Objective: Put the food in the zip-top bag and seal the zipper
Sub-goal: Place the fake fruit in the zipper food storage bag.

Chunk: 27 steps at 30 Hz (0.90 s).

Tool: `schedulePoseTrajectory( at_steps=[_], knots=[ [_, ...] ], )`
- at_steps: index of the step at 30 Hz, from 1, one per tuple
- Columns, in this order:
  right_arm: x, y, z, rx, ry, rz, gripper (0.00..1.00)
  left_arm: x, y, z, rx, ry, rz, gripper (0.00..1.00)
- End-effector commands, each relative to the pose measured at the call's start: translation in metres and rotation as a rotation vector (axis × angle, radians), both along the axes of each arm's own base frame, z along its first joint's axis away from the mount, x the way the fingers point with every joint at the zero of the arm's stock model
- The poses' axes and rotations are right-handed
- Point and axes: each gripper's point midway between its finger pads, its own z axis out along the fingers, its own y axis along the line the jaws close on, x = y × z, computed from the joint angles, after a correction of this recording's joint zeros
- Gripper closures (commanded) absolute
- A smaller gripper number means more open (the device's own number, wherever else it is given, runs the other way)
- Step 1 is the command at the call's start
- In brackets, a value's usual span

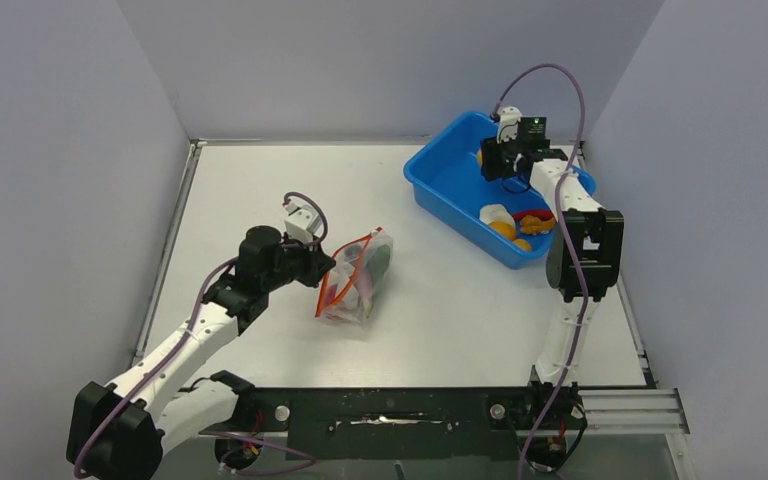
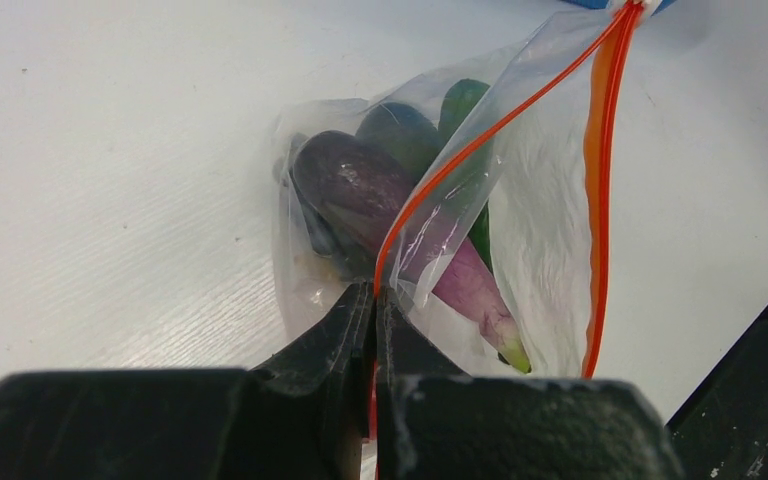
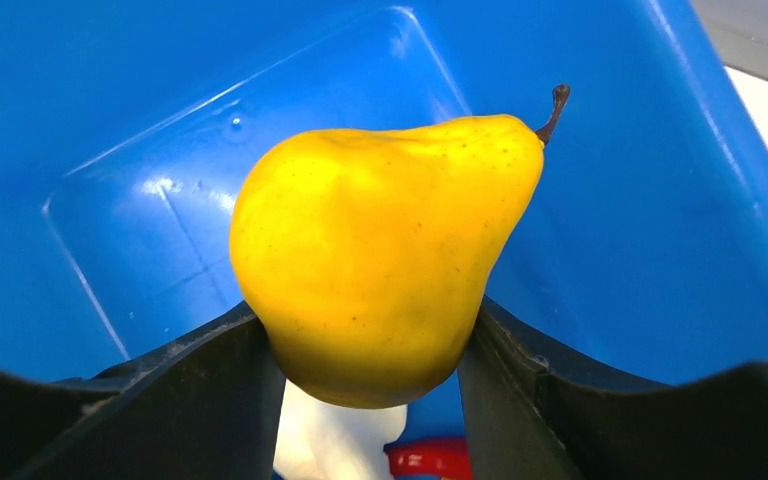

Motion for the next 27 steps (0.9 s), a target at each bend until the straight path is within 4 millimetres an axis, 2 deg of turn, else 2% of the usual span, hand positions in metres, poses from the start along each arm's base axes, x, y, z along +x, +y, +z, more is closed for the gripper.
schedulePoseTrajectory(
  at_steps=[1,7,14,18,27],
  knots=[
    [-0.009,0.009,0.075,0.031,-0.145,0.006,0.75,0.011,-0.007,0.05,-0.101,-0.099,0.013,1.0],
    [-0.048,0.04,0.115,0.093,-0.188,0.028,0.74,0.018,-0.017,0.078,-0.183,-0.085,0.029,1.0],
    [-0.11,0.086,0.158,0.199,-0.238,0.065,0.73,0.021,-0.022,0.105,-0.236,-0.08,0.035,1.0],
    [-0.147,0.103,0.183,0.303,-0.278,0.068,0.74,0.019,-0.025,0.112,-0.265,-0.072,0.033,1.0],
    [-0.215,0.146,0.221,0.439,-0.314,0.199,0.74,0.017,-0.028,0.115,-0.306,0.034,0.062,1.0]
  ],
)
